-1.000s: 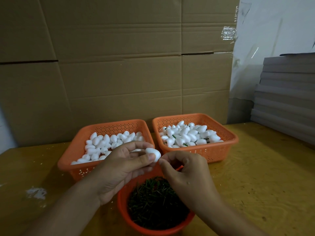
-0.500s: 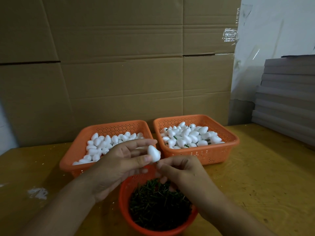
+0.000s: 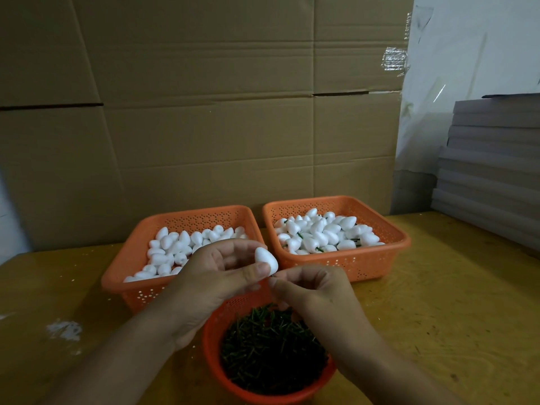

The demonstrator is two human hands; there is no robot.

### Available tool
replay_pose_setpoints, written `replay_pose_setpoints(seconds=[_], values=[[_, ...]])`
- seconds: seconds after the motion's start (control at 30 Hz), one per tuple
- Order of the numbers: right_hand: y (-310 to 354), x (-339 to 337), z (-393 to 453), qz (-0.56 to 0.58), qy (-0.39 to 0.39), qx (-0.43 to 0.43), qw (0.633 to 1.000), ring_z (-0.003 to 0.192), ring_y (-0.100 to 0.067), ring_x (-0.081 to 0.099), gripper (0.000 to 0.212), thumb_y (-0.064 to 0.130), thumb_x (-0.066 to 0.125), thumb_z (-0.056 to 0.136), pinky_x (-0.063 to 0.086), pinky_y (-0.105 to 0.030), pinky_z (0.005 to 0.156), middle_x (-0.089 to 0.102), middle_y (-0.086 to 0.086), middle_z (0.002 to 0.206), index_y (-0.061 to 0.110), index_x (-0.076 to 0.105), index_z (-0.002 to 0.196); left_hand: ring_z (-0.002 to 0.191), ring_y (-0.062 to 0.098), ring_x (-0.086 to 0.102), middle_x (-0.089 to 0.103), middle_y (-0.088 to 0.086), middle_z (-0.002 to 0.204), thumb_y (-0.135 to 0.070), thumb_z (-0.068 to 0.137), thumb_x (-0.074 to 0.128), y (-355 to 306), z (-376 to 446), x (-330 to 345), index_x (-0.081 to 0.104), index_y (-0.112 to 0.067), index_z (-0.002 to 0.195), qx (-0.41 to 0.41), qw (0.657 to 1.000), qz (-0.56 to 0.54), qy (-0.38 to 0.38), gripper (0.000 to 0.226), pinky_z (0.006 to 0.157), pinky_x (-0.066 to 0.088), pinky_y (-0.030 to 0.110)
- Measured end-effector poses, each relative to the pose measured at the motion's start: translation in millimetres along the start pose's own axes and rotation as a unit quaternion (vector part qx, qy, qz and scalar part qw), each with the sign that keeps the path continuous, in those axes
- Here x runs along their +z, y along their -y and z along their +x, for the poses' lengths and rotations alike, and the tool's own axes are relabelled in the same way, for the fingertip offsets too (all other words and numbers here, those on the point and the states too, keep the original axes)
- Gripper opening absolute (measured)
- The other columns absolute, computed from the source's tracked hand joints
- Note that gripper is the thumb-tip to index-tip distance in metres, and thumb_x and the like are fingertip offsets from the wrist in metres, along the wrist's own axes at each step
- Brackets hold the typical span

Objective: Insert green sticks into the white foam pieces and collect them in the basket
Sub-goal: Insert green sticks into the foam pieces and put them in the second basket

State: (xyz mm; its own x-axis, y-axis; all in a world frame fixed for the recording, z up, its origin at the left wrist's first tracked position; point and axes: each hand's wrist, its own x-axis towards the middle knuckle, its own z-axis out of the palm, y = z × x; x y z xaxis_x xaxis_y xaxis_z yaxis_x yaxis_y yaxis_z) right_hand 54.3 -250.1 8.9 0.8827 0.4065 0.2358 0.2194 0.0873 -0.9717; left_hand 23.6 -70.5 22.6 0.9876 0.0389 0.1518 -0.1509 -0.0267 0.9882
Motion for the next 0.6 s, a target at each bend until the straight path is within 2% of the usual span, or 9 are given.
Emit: replay_pose_setpoints(seconds=[0.1, 0.3, 0.6], values=[[0.7, -1.0, 0.0, -0.003, 0.013, 0.007, 1.000, 0.060, -0.011, 0.058, 0.015, 0.014, 0.070, 0.090, 0.043, -0.019, 0.054, 0.069, -0.007, 0.065, 0.007, 0.078, 0.079, 0.110, 0.023, 0.071, 0.074, 0.008, 0.115, -0.035, 0.069, 0.091, -1.1, 0.6, -2.0, 0.076, -0.026, 0.106, -0.013, 1.000, -0.011, 0.014, 0.041, 0.083, 0.058, 0.028], [1.3, 0.0, -1.4, 0.035, 0.053, 0.041, 0.997, 0.065, -0.010, 0.059, 0.018, 0.012, 0.065, 0.093, 0.044, -0.020, 0.055, 0.069, -0.006, 0.071, 0.001, 0.075, 0.082, 0.109, 0.025, 0.070, 0.073, 0.011, 0.116, -0.027, 0.074, 0.087, -4.0, 0.3, -6.5, 0.076, -0.021, 0.108, -0.028, 0.998, -0.022, 0.049, 0.036, 0.089, 0.058, 0.032], [3.0, 1.5, -1.4, 0.053, 0.073, 0.075, 0.993, 0.064, -0.008, 0.060, 0.021, 0.014, 0.061, 0.096, 0.044, -0.018, 0.055, 0.071, -0.003, 0.072, 0.011, 0.075, 0.080, 0.107, 0.024, 0.070, 0.073, 0.013, 0.116, -0.021, 0.081, 0.081, -2.7, 1.0, -8.3, 0.075, -0.018, 0.111, -0.025, 0.997, -0.038, 0.070, 0.031, 0.089, 0.057, 0.030]])
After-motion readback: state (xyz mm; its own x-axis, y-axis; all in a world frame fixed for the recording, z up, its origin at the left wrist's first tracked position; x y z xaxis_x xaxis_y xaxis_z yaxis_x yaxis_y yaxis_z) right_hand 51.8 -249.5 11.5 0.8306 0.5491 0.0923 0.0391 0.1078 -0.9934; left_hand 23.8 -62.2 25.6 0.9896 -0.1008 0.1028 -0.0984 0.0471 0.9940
